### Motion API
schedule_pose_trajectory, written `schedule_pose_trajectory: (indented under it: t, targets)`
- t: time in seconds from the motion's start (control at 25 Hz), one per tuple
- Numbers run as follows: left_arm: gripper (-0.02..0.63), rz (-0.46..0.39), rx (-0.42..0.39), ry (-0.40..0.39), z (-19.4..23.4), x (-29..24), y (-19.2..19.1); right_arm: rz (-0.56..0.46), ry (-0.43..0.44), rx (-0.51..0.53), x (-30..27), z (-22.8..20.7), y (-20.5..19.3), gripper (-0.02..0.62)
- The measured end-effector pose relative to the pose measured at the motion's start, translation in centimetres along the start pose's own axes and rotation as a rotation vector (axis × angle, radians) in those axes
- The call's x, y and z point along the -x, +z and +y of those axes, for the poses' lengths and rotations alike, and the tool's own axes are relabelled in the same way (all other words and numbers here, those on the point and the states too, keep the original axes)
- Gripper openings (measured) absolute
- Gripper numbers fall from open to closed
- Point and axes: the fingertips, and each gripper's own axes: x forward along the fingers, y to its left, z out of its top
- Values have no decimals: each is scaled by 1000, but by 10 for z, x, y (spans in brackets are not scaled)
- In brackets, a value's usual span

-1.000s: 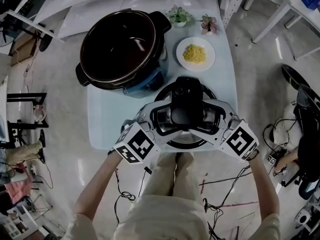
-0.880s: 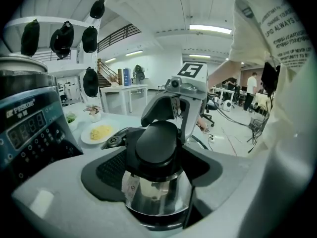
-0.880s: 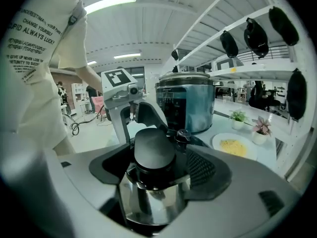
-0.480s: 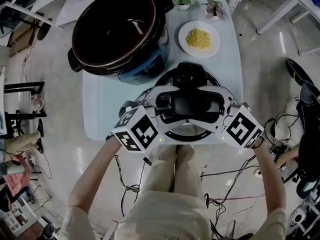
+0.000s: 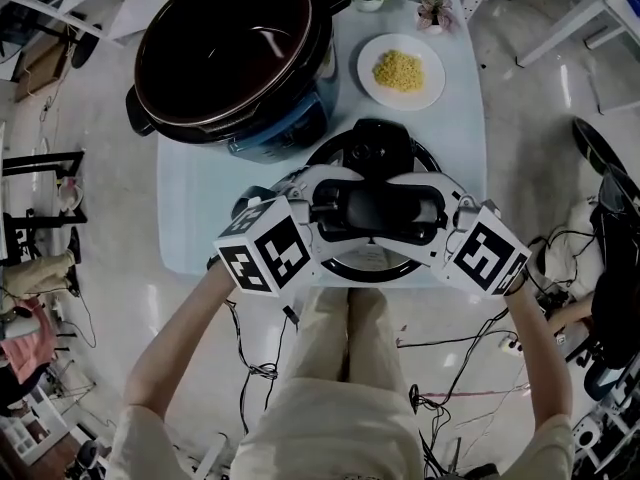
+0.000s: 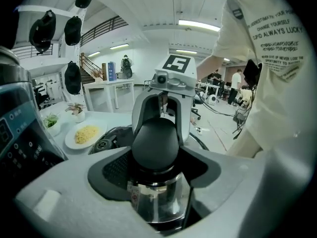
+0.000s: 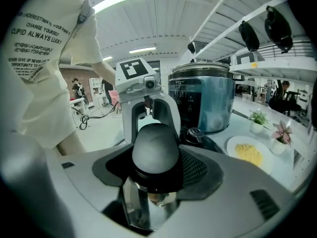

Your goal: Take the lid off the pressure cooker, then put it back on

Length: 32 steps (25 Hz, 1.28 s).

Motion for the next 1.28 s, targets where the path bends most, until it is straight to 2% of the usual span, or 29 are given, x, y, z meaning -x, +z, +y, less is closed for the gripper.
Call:
schedule_pose_trajectory:
  t: [0.36,0.72,0.88,1.12,1.28]
  targets:
    - [289,-22,37,19,2,-1,1,15,22,-8,-1,1,-1,278]
    - [288,35,52,17,1,-3,-1,64,30,-34,0,1,-3,277]
    - [288,25,85,3,1,4,8,78,55,-57,6,1,6,277]
    - [288,37,73,17,-2,10,28,87,41,-38,23,4,18,276]
    - [288,35,100,17,-5,16,40,107,65,-43,34,7,27,276]
